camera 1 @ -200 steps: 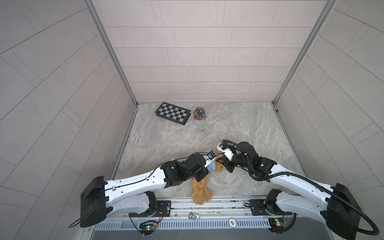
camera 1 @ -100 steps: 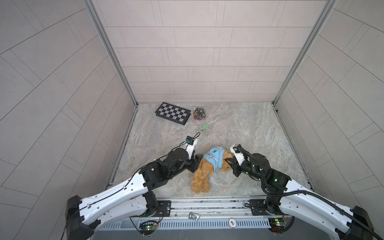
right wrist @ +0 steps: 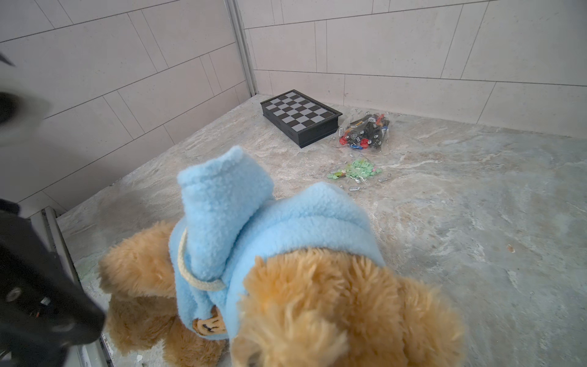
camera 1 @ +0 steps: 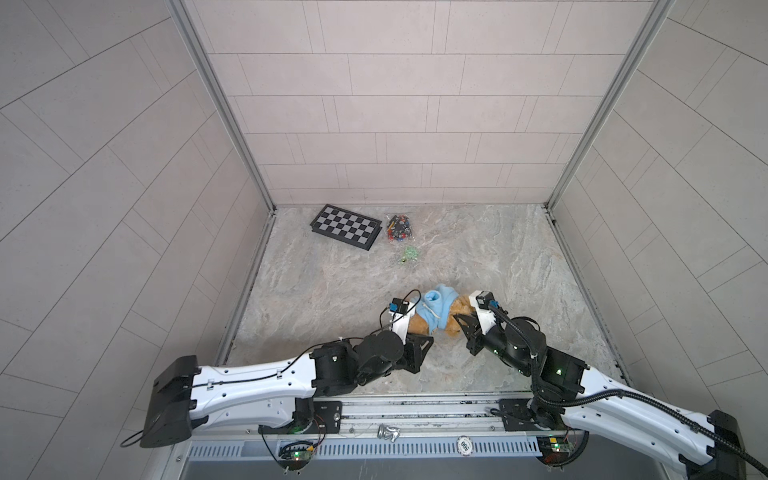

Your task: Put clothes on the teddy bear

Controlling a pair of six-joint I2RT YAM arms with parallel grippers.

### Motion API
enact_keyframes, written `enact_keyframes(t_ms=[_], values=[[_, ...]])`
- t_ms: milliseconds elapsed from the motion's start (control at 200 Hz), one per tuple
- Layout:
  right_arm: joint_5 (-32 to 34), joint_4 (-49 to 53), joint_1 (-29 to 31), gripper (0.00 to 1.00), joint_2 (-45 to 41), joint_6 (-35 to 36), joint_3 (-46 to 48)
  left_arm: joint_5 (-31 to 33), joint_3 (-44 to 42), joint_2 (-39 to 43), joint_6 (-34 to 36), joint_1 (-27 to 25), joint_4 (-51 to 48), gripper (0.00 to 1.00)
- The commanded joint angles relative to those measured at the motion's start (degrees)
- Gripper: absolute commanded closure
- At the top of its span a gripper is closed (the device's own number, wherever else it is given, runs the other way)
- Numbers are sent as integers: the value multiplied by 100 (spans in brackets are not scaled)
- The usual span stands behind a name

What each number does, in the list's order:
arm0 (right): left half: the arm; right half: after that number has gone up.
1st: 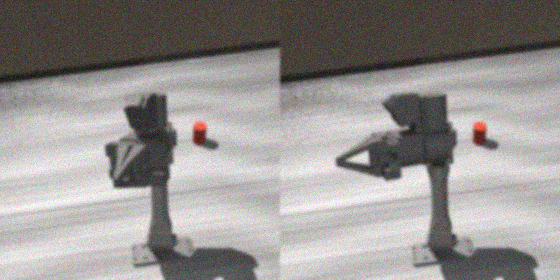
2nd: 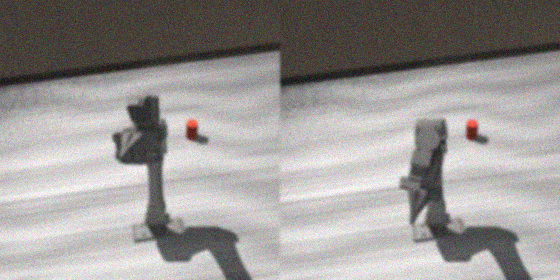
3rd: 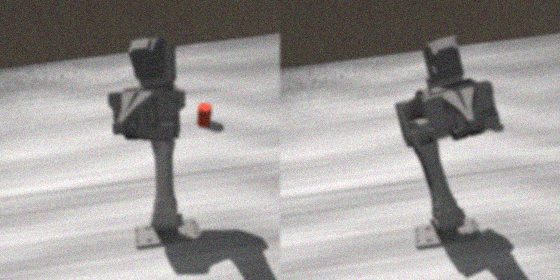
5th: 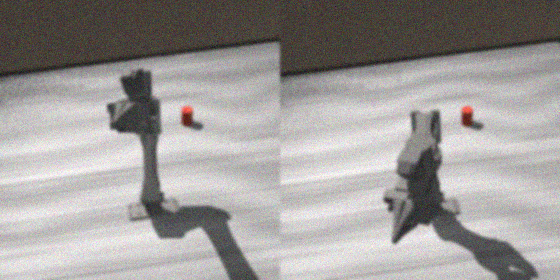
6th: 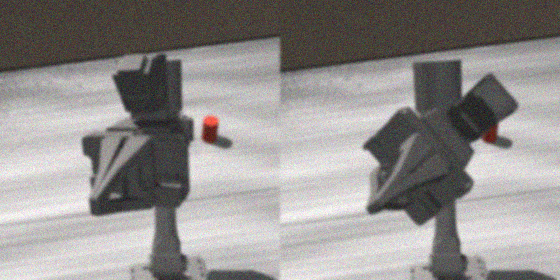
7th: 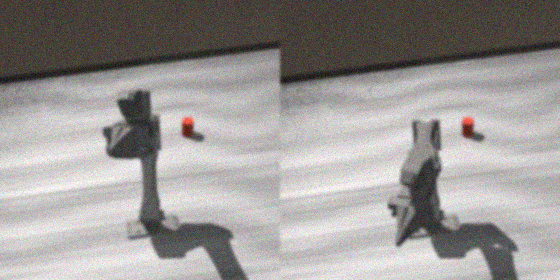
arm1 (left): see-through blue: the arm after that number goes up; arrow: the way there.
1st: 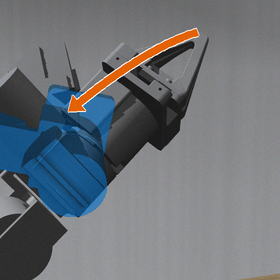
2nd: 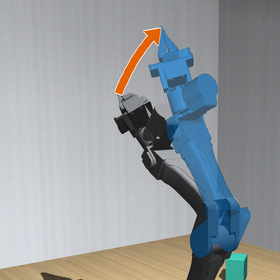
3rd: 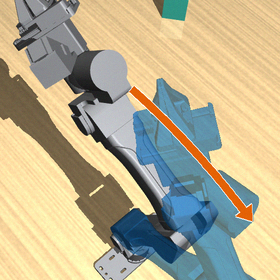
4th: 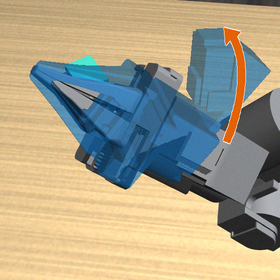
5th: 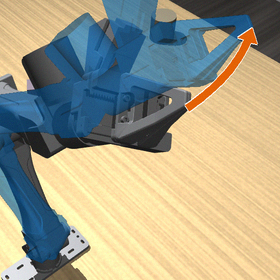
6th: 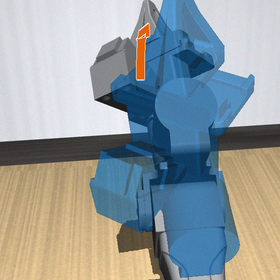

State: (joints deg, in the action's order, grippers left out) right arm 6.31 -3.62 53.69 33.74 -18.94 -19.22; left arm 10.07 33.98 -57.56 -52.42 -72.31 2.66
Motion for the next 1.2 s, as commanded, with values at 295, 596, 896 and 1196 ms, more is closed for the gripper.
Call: enact_keyframes(t_ms=[295,596,896,1196], values=[[-290,-436,376,100,-303,166,167,-688,-752,-396,-502,1509,1591,84],[-617,-280,377,100,-586,411,414,-953,-1243,-282,-497,1905,2271,84],[-912,-491,379,100,-582,481,568,-1071,-1258,-437,-483,1940,2412,87],[-701,-217,379,100,-706,466,503,-382,-676,377,-66,1120,655,72]])
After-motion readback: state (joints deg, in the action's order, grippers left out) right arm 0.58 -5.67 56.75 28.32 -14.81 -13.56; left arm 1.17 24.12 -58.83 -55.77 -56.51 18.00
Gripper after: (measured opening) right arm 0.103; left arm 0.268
